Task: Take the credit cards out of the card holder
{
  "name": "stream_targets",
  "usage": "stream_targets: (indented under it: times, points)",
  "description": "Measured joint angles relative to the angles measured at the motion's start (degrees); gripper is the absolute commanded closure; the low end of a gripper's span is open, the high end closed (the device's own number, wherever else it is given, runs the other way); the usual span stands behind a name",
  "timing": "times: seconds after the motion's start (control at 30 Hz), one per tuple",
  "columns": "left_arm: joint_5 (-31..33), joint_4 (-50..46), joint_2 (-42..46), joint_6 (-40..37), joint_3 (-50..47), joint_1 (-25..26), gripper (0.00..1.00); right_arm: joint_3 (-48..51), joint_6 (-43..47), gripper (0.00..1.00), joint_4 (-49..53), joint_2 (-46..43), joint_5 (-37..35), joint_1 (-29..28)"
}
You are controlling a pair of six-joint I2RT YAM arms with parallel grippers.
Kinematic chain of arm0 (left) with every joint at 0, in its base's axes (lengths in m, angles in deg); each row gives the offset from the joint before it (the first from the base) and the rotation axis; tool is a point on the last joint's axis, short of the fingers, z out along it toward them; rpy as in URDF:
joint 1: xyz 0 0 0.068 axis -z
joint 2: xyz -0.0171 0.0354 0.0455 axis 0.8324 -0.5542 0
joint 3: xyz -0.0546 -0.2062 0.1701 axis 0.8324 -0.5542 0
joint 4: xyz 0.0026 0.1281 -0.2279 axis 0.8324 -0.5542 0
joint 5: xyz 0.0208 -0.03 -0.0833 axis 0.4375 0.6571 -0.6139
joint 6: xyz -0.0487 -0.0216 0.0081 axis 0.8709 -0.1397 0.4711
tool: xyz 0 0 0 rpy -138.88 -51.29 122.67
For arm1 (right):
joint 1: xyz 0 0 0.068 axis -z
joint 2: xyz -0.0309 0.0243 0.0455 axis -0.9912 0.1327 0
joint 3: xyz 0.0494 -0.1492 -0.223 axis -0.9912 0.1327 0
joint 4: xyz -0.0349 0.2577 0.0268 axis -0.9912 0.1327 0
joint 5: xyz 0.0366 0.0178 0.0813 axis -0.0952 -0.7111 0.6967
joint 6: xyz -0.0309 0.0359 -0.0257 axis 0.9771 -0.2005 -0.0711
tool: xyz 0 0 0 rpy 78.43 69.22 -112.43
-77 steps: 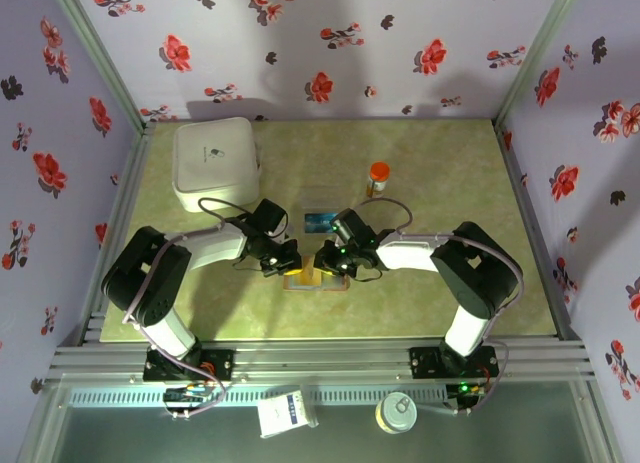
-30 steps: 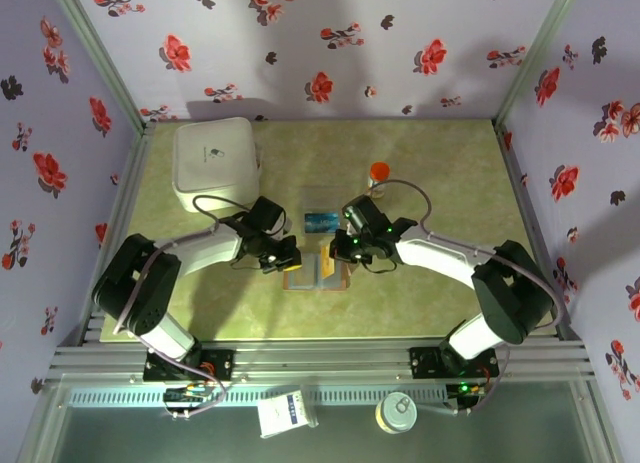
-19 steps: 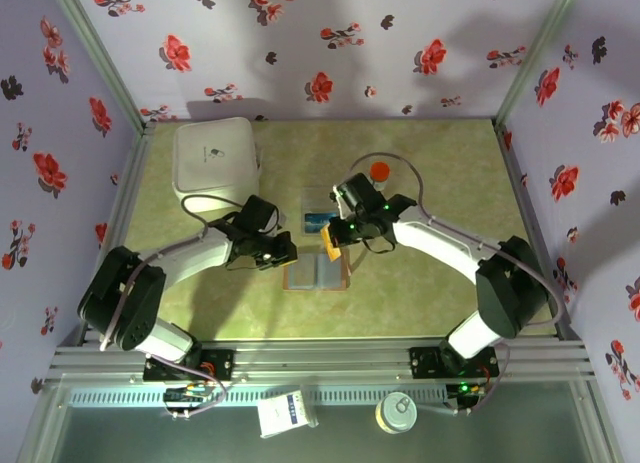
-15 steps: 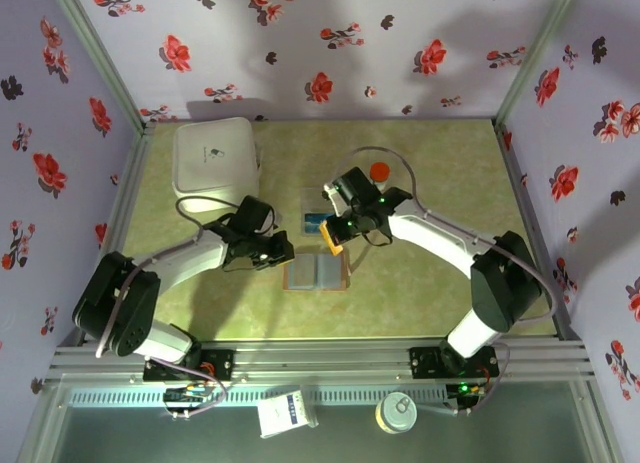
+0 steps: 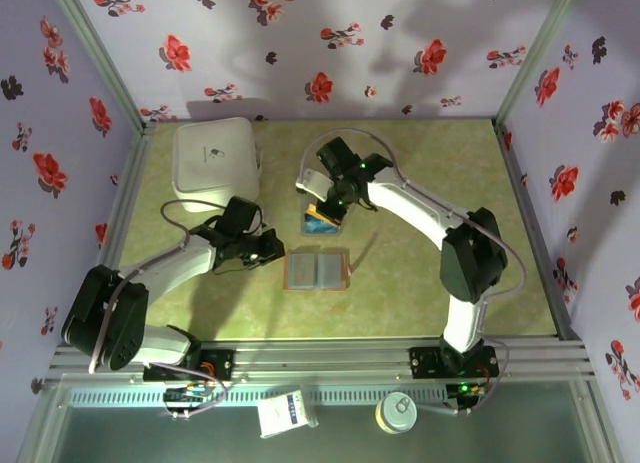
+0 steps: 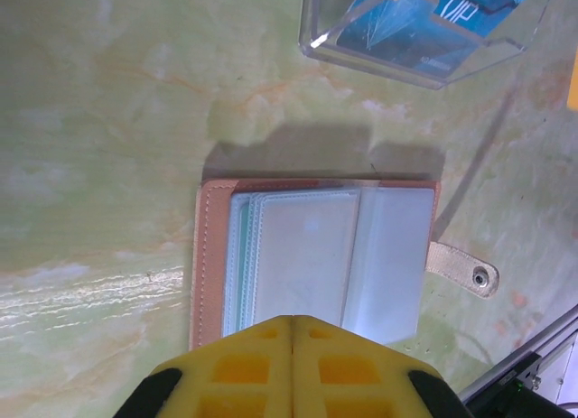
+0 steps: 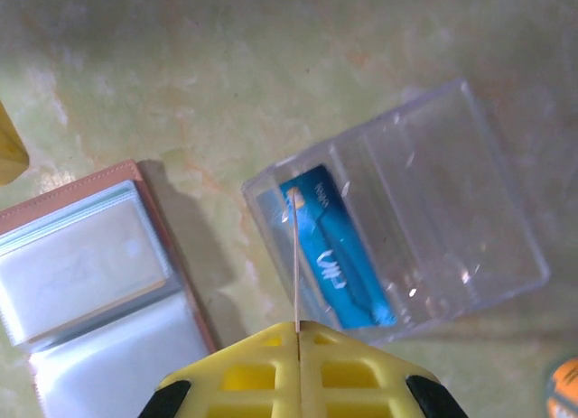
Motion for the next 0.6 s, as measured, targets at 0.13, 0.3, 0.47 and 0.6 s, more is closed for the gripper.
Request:
stream_targets:
  times: [0.13,0.3,0.47,0.6]
  points:
    - [0.0,-0.17,0.63,-0.02,-0.52,-0.59,0.95,-7.74,4.61,1.0,3.74,5.68,1.55,1.44]
    - [0.0,-0.98,1.44,-0.02,-0.87,-1.31,0.95,-16.52,8.79,1.0,9.16,12.0,3.37,3.1]
    - [0.0,-1.29,1.73,-0.02,-1.16,-1.9,0.95,-24.3,11.67,1.0,14.12,16.96,4.85,4.44]
    - [0.0,-1.51,1.73,-0.04,-1.38,-2.32,0.95,-29.31,13.51,1.0,17.25,20.02,6.19,5.16]
